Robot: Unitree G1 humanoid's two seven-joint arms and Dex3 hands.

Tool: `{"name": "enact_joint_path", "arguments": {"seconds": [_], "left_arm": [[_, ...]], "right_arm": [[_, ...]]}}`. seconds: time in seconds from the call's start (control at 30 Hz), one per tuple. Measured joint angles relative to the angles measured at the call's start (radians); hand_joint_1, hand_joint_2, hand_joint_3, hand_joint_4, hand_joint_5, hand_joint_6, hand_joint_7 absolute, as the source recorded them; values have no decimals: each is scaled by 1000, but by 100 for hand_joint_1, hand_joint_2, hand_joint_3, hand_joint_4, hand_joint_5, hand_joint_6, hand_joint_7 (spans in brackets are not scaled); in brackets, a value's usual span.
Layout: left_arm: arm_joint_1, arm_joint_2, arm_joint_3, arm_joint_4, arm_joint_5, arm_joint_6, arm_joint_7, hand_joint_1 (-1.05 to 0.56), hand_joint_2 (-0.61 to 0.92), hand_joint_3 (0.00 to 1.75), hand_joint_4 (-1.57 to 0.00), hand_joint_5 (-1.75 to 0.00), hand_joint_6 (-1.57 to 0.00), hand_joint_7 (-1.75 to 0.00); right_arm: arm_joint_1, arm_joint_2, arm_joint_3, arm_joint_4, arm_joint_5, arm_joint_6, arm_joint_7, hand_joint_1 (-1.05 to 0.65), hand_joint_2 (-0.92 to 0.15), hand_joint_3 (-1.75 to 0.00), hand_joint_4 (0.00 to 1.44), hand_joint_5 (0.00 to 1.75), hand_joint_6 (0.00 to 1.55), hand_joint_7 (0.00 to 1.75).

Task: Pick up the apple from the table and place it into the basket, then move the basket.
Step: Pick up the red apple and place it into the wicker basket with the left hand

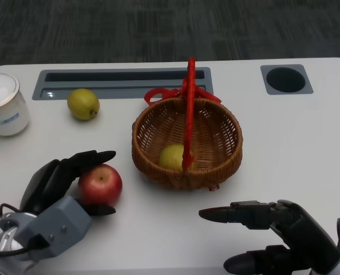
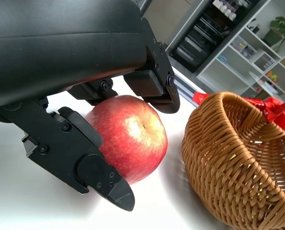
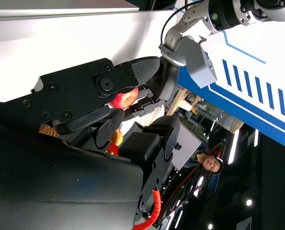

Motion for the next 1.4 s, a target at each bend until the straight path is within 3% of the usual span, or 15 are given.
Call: {"name": "enact_joint_path", "arguments": {"seconds": [0.33,0.57,1.13,1.2,1.3,1.33,1.4], "left_arm": [[19,4,41,-64,-9,-31,56,-19,81,0,-126,-6,-114,-1],[32,17,67,-212,-5,-140,101,-16,80,0,-129,-6,-114,-1],[15,-18,102,-488,-34,-146,32,-25,80,0,-131,-4,-115,0],[0,-30,101,-500,-46,-121,2,-24,80,0,-127,-25,-115,0],[-29,-44,98,-487,-48,-95,-18,-24,79,0,-105,-87,-116,-1],[-42,-48,96,-471,-46,-93,-19,-24,79,0,-103,-91,-116,-1],[-72,-56,93,-429,-41,-90,-19,-23,79,0,-105,-81,-117,-1]], "right_arm": [[0,0,0,0,0,6,0,-48,-91,0,84,0,78,0],[0,-1,0,0,-3,5,0,-48,-91,0,85,0,79,0],[0,1,0,-7,-11,6,-2,-48,-92,0,86,0,80,0],[0,1,0,-8,-11,6,-2,-49,-92,0,86,0,80,0],[1,1,0,-12,-11,6,-2,-48,-92,0,86,0,80,0],[1,1,0,-13,-11,6,-2,-48,-92,0,86,0,80,0],[2,1,0,-15,-10,6,-2,-48,-92,-1,86,0,79,0]]}}
